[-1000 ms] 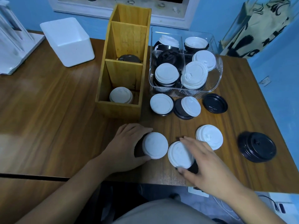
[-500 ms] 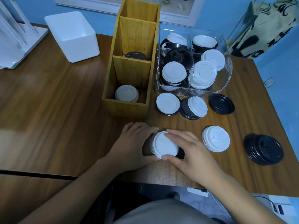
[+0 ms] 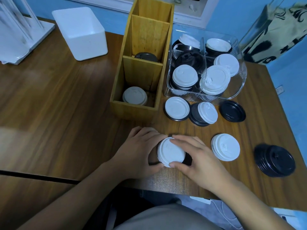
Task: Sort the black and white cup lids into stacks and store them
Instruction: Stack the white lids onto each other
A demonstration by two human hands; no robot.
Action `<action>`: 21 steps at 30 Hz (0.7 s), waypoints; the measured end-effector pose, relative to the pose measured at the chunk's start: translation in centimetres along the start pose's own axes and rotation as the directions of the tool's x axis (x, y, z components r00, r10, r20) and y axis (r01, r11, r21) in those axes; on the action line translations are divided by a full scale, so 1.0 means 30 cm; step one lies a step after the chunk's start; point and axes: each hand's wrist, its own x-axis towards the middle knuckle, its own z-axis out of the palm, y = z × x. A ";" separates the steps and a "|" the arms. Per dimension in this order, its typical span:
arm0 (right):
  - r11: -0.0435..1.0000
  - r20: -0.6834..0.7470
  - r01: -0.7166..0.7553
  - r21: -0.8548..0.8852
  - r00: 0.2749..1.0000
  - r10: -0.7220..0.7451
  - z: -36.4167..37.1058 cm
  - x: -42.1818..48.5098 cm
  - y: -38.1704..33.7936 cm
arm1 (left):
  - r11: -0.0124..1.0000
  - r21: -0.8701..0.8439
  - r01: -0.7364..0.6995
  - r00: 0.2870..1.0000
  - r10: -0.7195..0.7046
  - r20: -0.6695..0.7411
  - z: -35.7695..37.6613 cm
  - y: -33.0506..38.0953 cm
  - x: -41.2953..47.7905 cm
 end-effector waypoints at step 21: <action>0.993 0.070 0.075 -0.092 0.995 -0.069 0.020 -0.009 0.023 | 0.998 0.053 -0.017 1.000 0.016 0.018 0.022 -0.005 0.008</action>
